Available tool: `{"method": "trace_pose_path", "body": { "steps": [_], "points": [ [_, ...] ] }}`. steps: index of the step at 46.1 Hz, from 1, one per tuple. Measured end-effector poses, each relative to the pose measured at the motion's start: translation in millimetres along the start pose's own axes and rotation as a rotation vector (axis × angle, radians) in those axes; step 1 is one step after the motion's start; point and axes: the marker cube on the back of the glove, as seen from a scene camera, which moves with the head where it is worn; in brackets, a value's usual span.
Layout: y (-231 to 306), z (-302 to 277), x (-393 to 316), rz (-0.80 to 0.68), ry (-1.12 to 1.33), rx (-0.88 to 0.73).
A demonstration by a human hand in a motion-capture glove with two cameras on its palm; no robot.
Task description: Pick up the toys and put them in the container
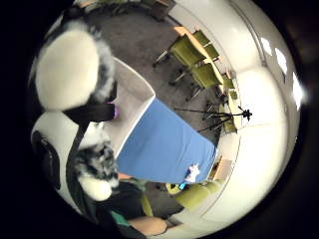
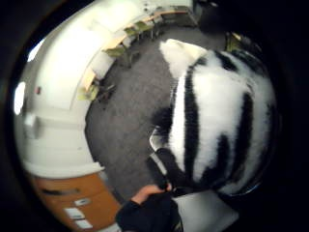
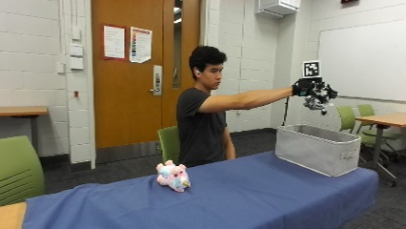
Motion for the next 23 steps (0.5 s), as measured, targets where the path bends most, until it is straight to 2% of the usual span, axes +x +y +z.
{"method": "trace_pose_path", "body": {
  "steps": [9,14,19,23],
  "points": [
    [2.6,12.0,15.0,0.031,0.075,-0.024],
    [0.0,27.8,-50.1,0.01,0.062,-0.054],
    [1.1,34.1,-70.4,-0.155,-0.032,-0.125],
    [0.1,33.0,-72.3,-0.166,-0.031,-0.13]
  ]
}}
